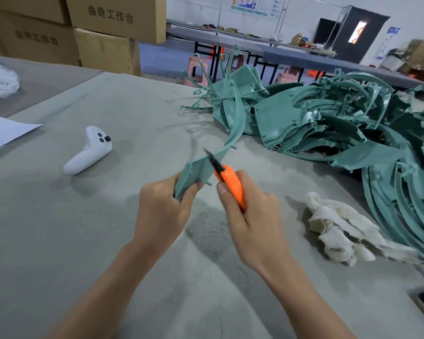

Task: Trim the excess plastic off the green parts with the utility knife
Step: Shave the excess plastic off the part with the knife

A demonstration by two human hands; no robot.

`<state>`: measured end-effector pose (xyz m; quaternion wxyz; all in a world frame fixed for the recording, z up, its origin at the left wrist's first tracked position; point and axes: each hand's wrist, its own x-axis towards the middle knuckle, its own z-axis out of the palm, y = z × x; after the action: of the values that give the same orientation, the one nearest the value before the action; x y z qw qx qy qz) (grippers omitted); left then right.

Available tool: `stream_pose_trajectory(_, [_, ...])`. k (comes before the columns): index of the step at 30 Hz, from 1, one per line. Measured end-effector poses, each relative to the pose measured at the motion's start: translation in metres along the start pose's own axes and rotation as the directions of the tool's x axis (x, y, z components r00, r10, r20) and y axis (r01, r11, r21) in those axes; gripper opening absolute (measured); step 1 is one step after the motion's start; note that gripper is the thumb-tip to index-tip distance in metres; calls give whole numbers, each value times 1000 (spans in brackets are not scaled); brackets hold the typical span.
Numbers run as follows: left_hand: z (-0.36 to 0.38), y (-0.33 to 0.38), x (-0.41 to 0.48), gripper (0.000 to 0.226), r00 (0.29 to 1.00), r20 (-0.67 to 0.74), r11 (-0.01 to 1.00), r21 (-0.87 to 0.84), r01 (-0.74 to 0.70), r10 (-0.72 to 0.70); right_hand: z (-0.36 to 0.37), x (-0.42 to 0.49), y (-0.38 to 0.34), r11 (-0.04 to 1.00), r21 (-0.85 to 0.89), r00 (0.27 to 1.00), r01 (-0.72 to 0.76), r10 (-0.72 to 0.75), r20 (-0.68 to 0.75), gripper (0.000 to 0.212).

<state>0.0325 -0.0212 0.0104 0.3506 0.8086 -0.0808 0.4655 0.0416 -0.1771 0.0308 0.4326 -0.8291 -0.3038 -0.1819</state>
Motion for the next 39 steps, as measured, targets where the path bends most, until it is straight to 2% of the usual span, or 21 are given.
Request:
stream_pose_trajectory(2, [-1, 1, 1, 40, 1000, -7, 1000, -4, 12, -12, -1, 2, -1, 999, 49, 1000, 11, -11, -3, 26])
stream_pose_trajectory(4, [-2, 3, 1, 31, 1000, -7, 1000, 8, -8, 8, -5, 8, 6, 995, 81, 996, -56, 61, -70, 28])
stream_pose_trajectory(7, [0, 4, 2, 25, 999, -24, 999, 32, -37, 37, -16, 21, 22, 984, 45, 965, -172, 177, -194, 31])
stream_pose_trajectory(9, [0, 6, 2, 27, 996, -28, 996, 35, -78, 79, -20, 26, 30, 978, 7, 956, -208, 205, -208, 34])
stream_pose_trajectory(12, [-1, 8, 1, 28, 994, -38, 994, 40, -104, 106, -19, 25, 33, 980, -9, 962, -198, 193, -191, 33])
stream_pose_trajectory(20, [-3, 7, 2, 51, 999, -36, 1000, 10, 18, -18, -6, 10, 12, 994, 44, 992, -98, 101, -77, 27])
stream_pose_trajectory(25, [-3, 3, 1, 52, 999, -16, 999, 5, 32, -32, 0, 1, 0, 999, 20, 1000, -27, 27, -13, 23])
stream_pose_trajectory(31, [-5, 2, 2, 59, 997, -6, 996, 18, 83, -82, -2, -2, -3, 1000, 21, 1000, -18, 17, 26, 23])
stream_pose_trajectory(37, [-2, 8, 2, 61, 999, -24, 999, 23, 47, -47, 1, -5, -11, 1000, -17, 998, -6, 7, 56, 28])
stream_pose_trajectory(39, [-1, 7, 3, 56, 998, -39, 997, 55, 46, -44, 0, -5, -11, 1000, -10, 998, -4, 4, 61, 27])
